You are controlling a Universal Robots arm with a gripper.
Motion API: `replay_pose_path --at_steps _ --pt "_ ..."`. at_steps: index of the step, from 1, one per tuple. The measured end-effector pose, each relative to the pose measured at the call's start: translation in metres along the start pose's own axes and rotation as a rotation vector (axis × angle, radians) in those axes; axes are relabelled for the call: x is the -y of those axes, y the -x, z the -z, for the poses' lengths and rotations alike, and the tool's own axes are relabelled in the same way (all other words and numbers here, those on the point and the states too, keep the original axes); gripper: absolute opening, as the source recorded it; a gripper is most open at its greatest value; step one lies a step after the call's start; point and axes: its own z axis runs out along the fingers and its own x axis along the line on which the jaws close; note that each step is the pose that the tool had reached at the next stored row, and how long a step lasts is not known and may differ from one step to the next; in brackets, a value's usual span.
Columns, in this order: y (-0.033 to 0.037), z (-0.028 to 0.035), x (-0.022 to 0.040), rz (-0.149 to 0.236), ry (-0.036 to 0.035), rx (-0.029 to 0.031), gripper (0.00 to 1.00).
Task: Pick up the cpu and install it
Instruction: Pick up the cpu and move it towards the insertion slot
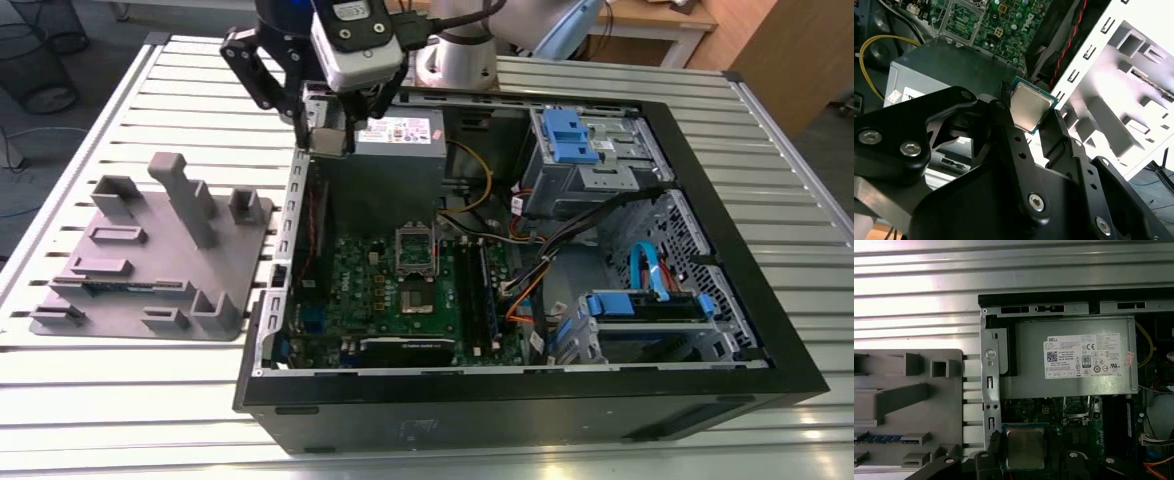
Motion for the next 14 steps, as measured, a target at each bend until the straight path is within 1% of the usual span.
replay_pose_path --at_steps 5,7,11,14 --pt "0.0036 -0.0027 -0.0001 0.0 -0.0001 0.0009 0.47" --pt "0.0043 -0.0041 -0.0002 0.0 0.0 0.0033 0.47" --pt "0.0054 -0.0072 -0.0001 0.0 0.0007 0.0126 0.47" --pt "0.0064 -0.009 -0.0001 0.001 0.0011 0.0217 0.47"
